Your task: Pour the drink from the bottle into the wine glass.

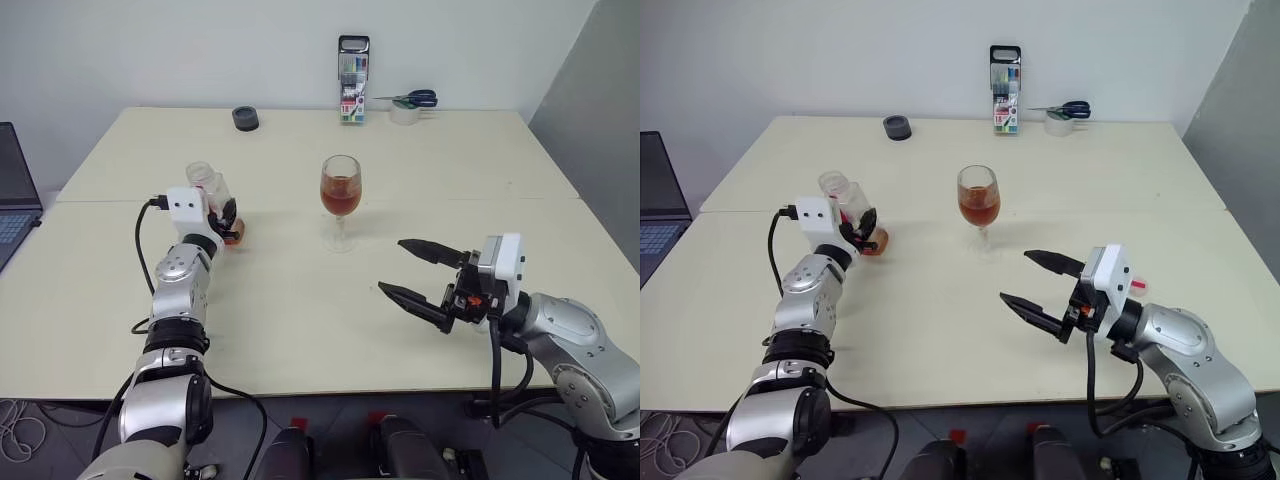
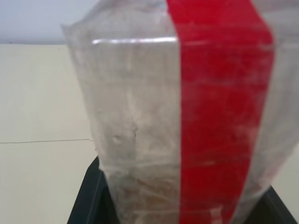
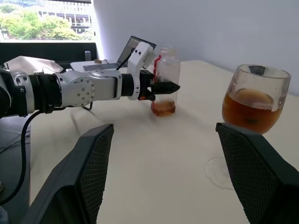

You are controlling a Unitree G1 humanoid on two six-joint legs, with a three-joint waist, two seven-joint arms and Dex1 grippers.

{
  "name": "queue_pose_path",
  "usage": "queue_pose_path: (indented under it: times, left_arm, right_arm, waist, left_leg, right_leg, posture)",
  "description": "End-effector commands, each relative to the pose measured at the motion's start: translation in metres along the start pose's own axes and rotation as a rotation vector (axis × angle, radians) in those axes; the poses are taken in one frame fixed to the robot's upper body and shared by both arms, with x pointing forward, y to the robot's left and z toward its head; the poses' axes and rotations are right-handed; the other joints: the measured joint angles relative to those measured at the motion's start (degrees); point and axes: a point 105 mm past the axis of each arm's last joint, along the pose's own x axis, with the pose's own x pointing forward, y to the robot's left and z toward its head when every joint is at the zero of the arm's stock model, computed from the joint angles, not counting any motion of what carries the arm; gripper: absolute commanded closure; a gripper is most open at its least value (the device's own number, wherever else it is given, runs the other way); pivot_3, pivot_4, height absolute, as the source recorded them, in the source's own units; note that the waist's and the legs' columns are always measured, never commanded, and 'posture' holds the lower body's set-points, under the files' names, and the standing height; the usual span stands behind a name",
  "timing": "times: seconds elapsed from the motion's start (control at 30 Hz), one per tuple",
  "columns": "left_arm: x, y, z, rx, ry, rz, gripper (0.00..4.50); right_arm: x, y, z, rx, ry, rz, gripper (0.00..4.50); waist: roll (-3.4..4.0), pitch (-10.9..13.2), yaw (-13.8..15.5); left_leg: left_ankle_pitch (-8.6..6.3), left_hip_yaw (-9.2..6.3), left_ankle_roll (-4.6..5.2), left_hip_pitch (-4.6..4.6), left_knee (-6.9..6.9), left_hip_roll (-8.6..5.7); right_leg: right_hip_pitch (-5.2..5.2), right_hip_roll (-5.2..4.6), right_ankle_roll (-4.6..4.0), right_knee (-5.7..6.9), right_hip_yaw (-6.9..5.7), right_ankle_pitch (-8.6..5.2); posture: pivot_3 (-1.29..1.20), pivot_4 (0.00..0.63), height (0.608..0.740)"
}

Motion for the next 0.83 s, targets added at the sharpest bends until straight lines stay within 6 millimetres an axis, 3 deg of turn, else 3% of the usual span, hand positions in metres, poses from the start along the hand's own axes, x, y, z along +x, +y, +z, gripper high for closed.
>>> queue_pose_path:
  times: [0.03,0.13,0.43,0.6,0.7,0.83]
  left_arm:
    - [0.000,0.003,0.010,0.031,-0.044,0.015,2.84]
    - [-0.001,0.003,0.008,0.031,-0.041,0.015,2.84]
    - [-0.011,-0.004,0.000,0.042,-0.024,0.001,0.03]
    - [-0.035,-0.002,-0.019,0.030,0.028,0.011,0.03]
    - [-0.060,-0.003,-0.036,0.031,0.091,0.008,0.03]
    - [-0.083,-0.010,-0.035,0.014,0.122,0.003,0.03]
  right_arm:
    - [0.002,0.001,0.008,-0.033,-0.025,-0.005,0.75]
    - [0.003,0.000,0.007,-0.032,-0.028,-0.012,0.75]
    - [-0.001,0.001,0.002,-0.043,-0.007,-0.021,0.75]
    - [-0.014,0.002,-0.015,0.004,0.051,-0.110,0.75]
    - [-0.034,-0.019,-0.041,0.095,0.177,-0.350,0.75]
    - [-0.054,-0.050,-0.056,0.148,0.241,-0.667,0.75]
  waist:
    - [0.00,0.00,0.00]
    - [0.00,0.00,0.00]
    - [0.00,0.00,-0.01]
    - [0.02,-0.02,0.02]
    - [0.04,-0.03,-0.07]
    - [0.05,-0.05,-0.02]
  left_leg:
    - [0.00,-0.01,0.00,0.00,0.00,0.00]
    - [0.00,-0.01,0.00,0.01,0.00,0.01]
    - [0.00,-0.01,0.00,0.00,-0.02,0.01]
    - [0.00,0.00,0.00,0.01,-0.03,0.05]
    - [-0.01,0.01,-0.01,0.02,-0.06,0.10]
    - [-0.01,-0.01,-0.02,0.07,-0.07,0.14]
  right_leg:
    - [0.00,0.00,0.00,0.00,0.00,0.00]
    - [0.00,0.00,0.00,0.01,0.00,0.00]
    - [0.00,0.00,0.00,-0.01,0.00,0.00]
    - [0.00,-0.09,0.00,-0.03,0.03,0.00]
    - [0.00,-0.11,0.00,-0.06,0.06,0.00]
    - [0.03,-0.11,-0.01,-0.01,0.06,0.00]
  posture:
    - [0.00,0.150,0.740]
    - [0.00,0.150,0.740]
    - [0.00,0.150,0.740]
    - [0.00,0.150,0.740]
    - [0.00,0.150,0.740]
    - [0.00,0.150,0.740]
